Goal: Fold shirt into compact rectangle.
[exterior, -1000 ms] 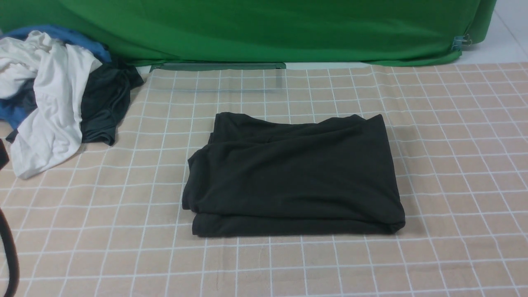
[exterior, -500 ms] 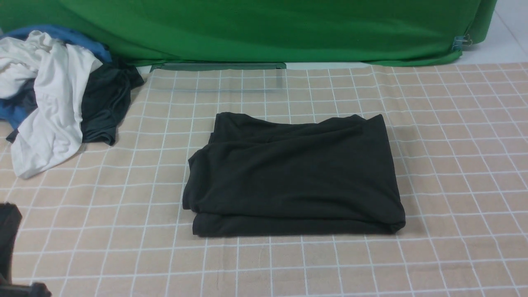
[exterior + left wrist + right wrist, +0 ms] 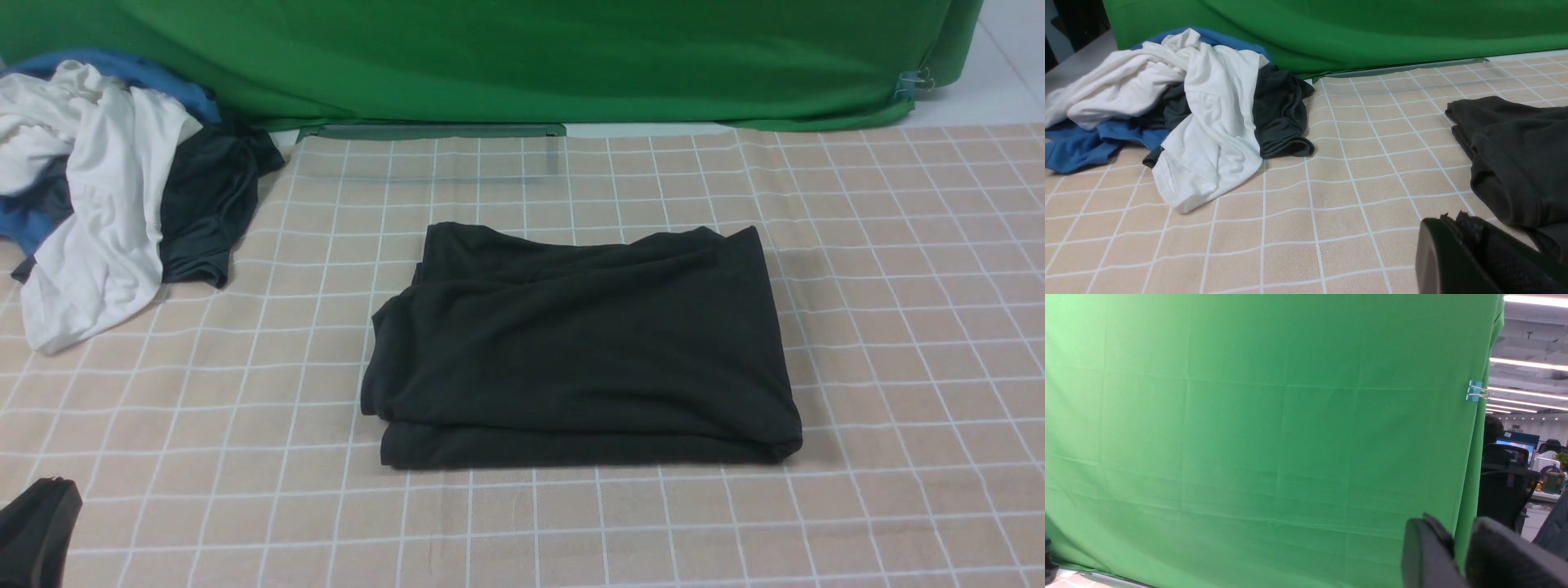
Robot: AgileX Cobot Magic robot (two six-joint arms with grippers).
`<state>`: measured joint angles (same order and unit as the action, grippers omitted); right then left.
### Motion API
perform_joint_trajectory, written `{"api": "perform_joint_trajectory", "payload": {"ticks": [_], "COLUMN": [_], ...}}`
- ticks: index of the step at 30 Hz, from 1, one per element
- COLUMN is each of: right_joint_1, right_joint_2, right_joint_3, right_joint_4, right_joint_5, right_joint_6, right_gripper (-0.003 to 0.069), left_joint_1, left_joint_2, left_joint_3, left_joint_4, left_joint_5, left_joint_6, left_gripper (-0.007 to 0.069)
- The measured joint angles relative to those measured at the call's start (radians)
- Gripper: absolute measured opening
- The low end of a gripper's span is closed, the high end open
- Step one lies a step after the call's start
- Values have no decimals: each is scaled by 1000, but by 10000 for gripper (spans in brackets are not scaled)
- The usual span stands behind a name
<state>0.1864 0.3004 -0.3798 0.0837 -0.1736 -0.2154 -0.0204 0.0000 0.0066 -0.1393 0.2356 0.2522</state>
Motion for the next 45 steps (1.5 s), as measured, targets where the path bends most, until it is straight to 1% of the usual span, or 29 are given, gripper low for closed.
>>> {"api": "perform_joint_trajectory", "payload": {"ticks": [6,18,21,24,27,30,31,32,33,34,37,45], "right_joint_1": [0,-1,-26,-85,-154,-199,-200,-202,-202,-202,-202,-202], "right_joint_2": [0,-3,-42,-82,-143,-223,-229,-270,-284,-294,-298,-301], "right_joint_3": [0,0,3,33,117,255,264,332,357,376,388,388], "right_joint_4": [0,0,0,0,0,-1,-1,-1,-1,-1,-1,-1], "right_joint_5": [0,5,94,214,312,343,343,348,356,382,432,439], "right_joint_6": [0,0,-2,-8,-44,-66,-66,-72,-74,-73,-75,-52], "right_gripper": [216,218,226,235,235,235,235,235,235,235,235,237], "left_joint_1": [0,0,0,0,0,0,0,0,0,0,0,0], "left_joint_2": [0,0,0,0,0,0,0,0,0,0,0,0], "left_joint_3": [0,0,0,0,0,0,0,0,0,0,0,0], "left_joint_4": [1,3,3,3,3,3,3,3,3,3,3,3], "left_joint_5": [0,1,1,1,1,1,1,1,2,2,6,5], "left_joint_6": [-1,-1,-1,0,0,1,1,1,1,3,4,7], "left_gripper": [20,20,20,20,20,20,20,20,20,20,20,20]}}
